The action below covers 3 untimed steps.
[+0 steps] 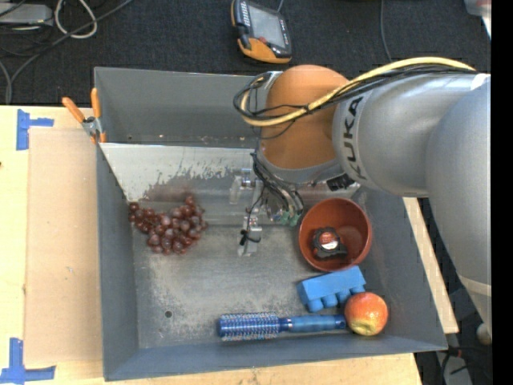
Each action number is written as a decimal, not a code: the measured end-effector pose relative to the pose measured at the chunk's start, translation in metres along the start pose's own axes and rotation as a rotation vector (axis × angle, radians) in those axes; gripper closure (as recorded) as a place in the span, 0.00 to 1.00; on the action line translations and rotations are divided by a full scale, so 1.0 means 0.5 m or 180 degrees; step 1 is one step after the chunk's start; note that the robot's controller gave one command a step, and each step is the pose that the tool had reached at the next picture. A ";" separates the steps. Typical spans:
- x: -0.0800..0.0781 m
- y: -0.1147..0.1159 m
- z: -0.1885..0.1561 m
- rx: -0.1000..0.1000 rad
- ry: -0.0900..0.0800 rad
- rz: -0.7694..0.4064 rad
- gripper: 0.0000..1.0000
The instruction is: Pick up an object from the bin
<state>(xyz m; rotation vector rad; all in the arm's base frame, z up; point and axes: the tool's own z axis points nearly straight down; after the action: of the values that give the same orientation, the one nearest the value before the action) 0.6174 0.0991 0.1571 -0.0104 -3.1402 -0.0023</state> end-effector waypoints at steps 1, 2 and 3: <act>0.000 0.000 0.000 0.0000 0.0000 0.0000 0.00; -0.004 0.009 0.039 -0.0003 -0.0035 -0.0034 0.00; 0.030 -0.015 0.013 0.0001 -0.0021 -0.0852 0.00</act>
Offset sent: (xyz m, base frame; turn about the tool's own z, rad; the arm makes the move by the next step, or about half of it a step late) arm -0.0025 0.0154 -0.0713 -0.0425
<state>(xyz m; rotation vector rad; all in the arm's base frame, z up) 0.6022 0.0919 0.1506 0.4095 -3.1201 -0.0019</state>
